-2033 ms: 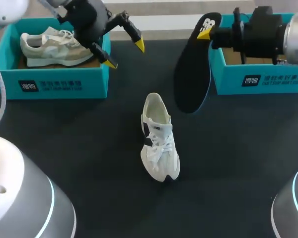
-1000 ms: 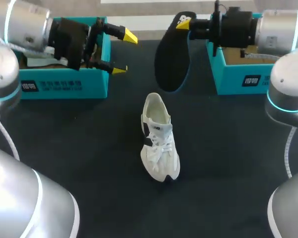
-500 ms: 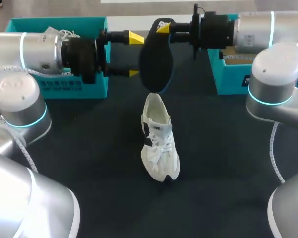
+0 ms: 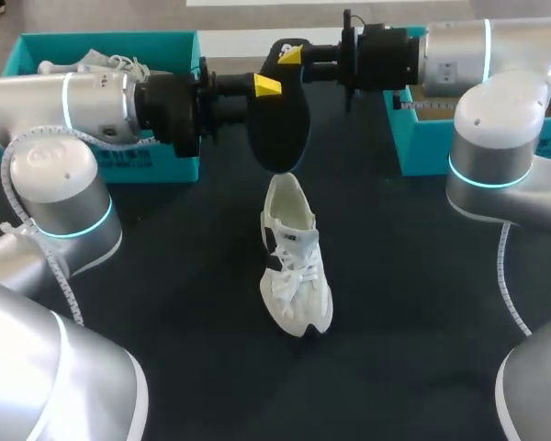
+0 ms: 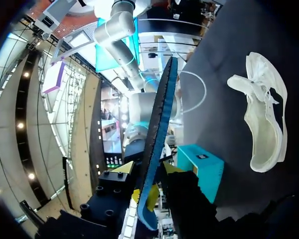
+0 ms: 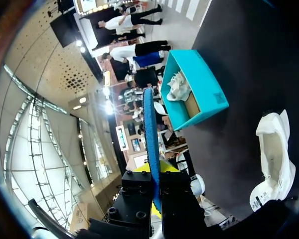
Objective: Take the shoe out of the shoebox, open the shoe tongue, remove and reinsert the insole, then place the shoe into the shoebox
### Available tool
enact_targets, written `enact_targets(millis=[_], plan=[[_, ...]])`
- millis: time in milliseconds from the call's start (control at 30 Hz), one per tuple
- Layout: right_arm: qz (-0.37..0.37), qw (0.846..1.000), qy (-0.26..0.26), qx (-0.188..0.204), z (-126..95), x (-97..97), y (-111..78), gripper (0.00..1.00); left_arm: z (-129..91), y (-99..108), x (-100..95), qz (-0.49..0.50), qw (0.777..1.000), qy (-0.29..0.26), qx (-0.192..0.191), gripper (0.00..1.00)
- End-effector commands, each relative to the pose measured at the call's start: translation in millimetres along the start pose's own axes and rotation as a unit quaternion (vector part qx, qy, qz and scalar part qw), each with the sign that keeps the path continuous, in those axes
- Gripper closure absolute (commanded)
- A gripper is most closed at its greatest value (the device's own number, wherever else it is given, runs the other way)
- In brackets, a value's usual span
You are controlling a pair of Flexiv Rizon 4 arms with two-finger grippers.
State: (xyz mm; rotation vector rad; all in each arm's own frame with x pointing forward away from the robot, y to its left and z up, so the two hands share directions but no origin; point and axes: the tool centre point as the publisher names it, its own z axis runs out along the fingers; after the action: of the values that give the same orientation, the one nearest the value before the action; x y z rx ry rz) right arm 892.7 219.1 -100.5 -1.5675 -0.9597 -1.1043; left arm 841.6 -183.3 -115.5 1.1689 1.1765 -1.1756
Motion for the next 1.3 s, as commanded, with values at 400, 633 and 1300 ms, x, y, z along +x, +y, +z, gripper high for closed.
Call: enact_targets(millis=[400, 633, 1300], plan=[[-0.117, 0.993, 0.002, -0.008, -23.5, -8.4, -14.2, 0.0, -13.9, -11.0, -6.8, -0.014, 1.0, -0.011, 0.003, 1.0], [-0.165, 0.986, 0.017, 0.002, -62.4, -23.9, -23.5, 0.0, -30.6, -18.9, -7.5, -0.026, 1.0, -0.01, 0.007, 1.0], [-0.18, 0.983, 0.003, 0.041, -107.3, -32.1, -33.6, 0.0, -50.8, -26.5, -13.3, -0.018, 1.0, 0.018, 0.011, 1.0]])
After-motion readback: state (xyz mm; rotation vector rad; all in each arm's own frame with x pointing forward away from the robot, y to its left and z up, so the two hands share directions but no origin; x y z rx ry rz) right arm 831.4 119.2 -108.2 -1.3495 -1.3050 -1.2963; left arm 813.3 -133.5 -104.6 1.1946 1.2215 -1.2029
